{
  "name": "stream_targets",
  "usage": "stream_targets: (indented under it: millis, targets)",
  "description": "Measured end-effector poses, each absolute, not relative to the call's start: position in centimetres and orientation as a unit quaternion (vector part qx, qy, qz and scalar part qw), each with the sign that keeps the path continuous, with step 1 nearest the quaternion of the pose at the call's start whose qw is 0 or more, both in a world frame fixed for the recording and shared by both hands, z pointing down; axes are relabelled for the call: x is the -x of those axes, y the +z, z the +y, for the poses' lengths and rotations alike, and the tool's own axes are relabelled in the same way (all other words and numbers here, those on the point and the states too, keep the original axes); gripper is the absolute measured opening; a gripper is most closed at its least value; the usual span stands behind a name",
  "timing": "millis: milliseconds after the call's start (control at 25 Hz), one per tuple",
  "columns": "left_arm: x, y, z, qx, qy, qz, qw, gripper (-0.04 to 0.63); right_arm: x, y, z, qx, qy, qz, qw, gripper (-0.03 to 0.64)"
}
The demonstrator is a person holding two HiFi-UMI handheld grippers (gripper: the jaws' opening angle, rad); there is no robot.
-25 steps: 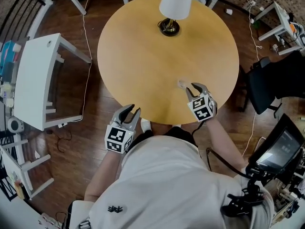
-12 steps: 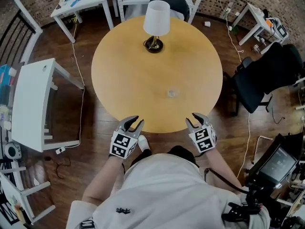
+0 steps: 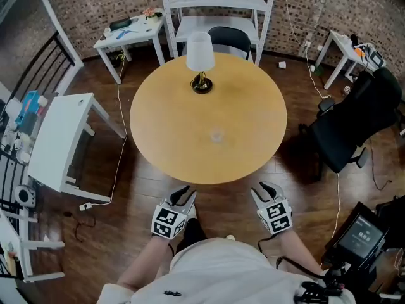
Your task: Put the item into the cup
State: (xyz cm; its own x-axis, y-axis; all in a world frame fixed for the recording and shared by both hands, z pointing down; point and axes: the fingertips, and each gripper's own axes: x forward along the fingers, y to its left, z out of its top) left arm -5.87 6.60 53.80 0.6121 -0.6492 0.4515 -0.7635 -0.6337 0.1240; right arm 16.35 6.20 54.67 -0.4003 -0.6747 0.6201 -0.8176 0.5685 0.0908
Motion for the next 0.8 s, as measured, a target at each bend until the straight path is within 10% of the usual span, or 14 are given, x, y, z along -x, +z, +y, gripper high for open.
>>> stream_targets:
  millis: [800]
  targets:
    - [1.7,50.1,18.8,-0.882,0.191,-0.405,0.146,0.081,-22.7,48.9,18.5,-0.480,0.114,-0.839,0.231,0.112]
